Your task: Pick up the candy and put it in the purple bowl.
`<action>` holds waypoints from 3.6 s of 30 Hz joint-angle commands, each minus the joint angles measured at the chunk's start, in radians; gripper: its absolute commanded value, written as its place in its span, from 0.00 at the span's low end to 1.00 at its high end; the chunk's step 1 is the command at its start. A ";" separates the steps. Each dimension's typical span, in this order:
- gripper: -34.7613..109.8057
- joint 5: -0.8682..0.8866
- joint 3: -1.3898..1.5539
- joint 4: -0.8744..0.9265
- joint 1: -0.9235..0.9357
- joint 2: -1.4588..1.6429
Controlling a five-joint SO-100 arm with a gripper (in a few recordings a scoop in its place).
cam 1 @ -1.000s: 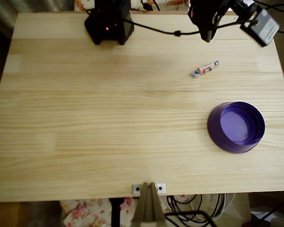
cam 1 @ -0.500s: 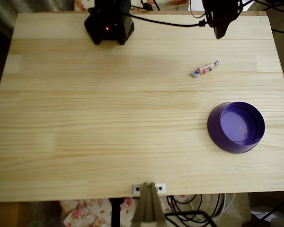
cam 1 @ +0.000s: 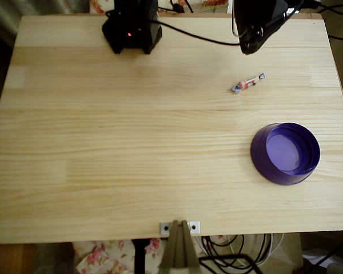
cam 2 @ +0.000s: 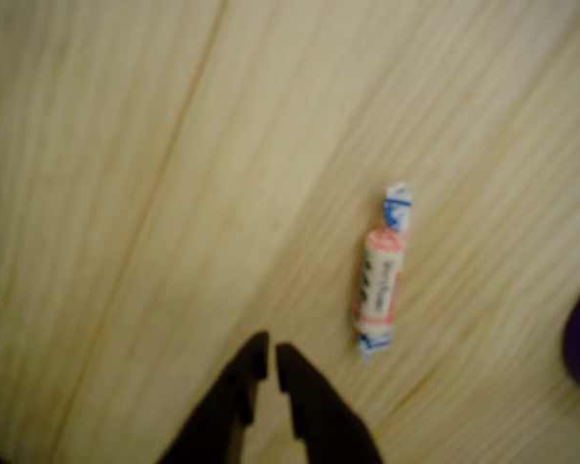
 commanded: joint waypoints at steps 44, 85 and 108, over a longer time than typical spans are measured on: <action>0.33 -0.029 -0.215 -0.049 0.087 -0.124; 0.29 0.069 -0.041 -0.249 0.067 -0.192; 0.24 0.225 -0.052 -0.230 0.071 0.006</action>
